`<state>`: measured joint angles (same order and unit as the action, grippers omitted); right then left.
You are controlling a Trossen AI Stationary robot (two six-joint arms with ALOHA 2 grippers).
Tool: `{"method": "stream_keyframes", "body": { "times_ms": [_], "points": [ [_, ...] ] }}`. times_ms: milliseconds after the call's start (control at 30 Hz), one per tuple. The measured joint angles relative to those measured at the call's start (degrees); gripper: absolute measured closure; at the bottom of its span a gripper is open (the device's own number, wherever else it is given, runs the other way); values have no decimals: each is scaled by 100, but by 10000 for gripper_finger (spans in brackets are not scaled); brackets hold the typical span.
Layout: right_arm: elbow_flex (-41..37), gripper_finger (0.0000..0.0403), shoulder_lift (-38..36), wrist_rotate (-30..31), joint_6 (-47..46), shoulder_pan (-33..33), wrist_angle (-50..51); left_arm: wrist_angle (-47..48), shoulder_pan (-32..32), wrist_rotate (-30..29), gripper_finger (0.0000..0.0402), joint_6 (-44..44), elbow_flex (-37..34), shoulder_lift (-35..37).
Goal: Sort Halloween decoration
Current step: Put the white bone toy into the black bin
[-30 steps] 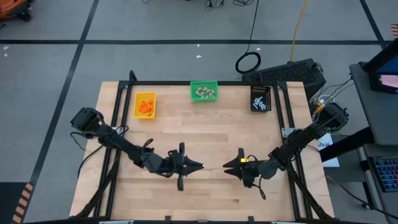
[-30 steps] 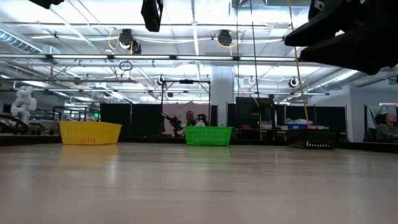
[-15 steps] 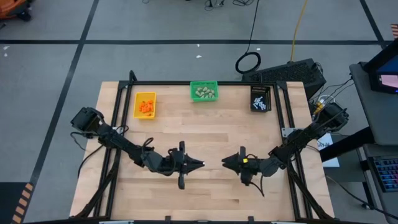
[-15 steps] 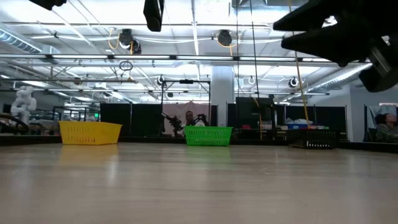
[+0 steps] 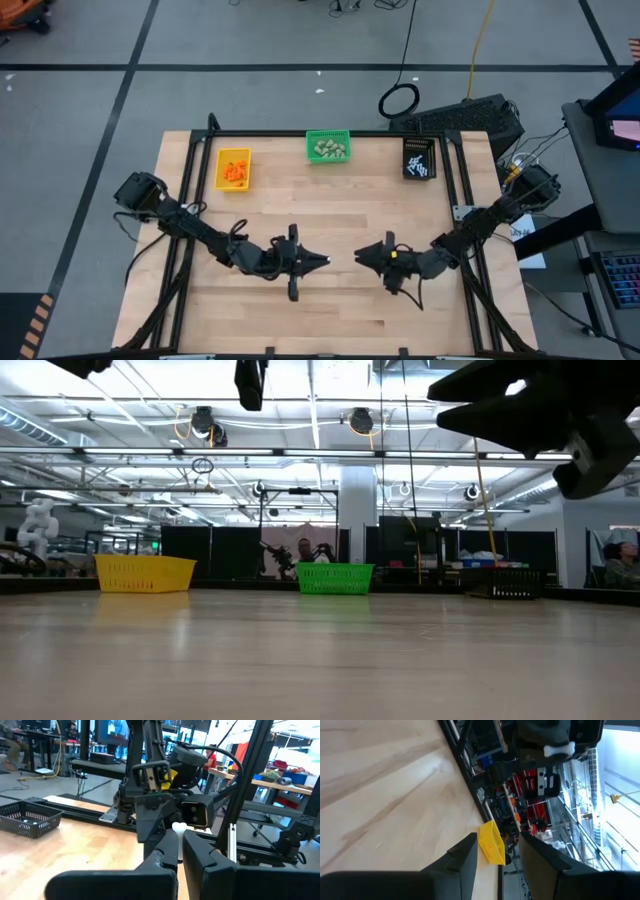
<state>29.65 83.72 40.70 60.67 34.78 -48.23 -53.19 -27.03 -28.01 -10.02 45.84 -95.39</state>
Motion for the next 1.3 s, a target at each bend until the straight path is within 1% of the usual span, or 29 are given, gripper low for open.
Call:
{"method": "stream_keyframes", "body": {
  "times_ms": [333, 600, 700, 867, 1033, 1133, 1233, 1300],
  "points": [
    [0, 273, 0, -19, 15, -28, -8, 0, 0, 1, 394, 0, 0, -1],
    [0, 269, 0, -24, 123, -28, -298, -20, 2, 2, 394, 0, 2, -1],
    [6, 249, 0, -25, 236, -29, -464, -24, 4, 4, 394, 0, 2, 0],
    [376, 188, 0, -42, 367, -71, -470, -35, 40, 35, 394, -9, 2, -1],
    [749, 133, -7, -353, 438, -78, -182, -78, 48, 35, 394, -11, 5, 0],
    [885, 114, -4, -505, 496, -165, -155, -208, 42, 61, 394, -9, 7, 0],
    [982, 107, -4, -526, 545, -253, -35, -214, 44, 94, 394, -9, 7, 0],
    [1051, 106, -4, -715, 602, -299, 50, -216, 44, 94, 394, -11, 7, 0]
  ]
}}
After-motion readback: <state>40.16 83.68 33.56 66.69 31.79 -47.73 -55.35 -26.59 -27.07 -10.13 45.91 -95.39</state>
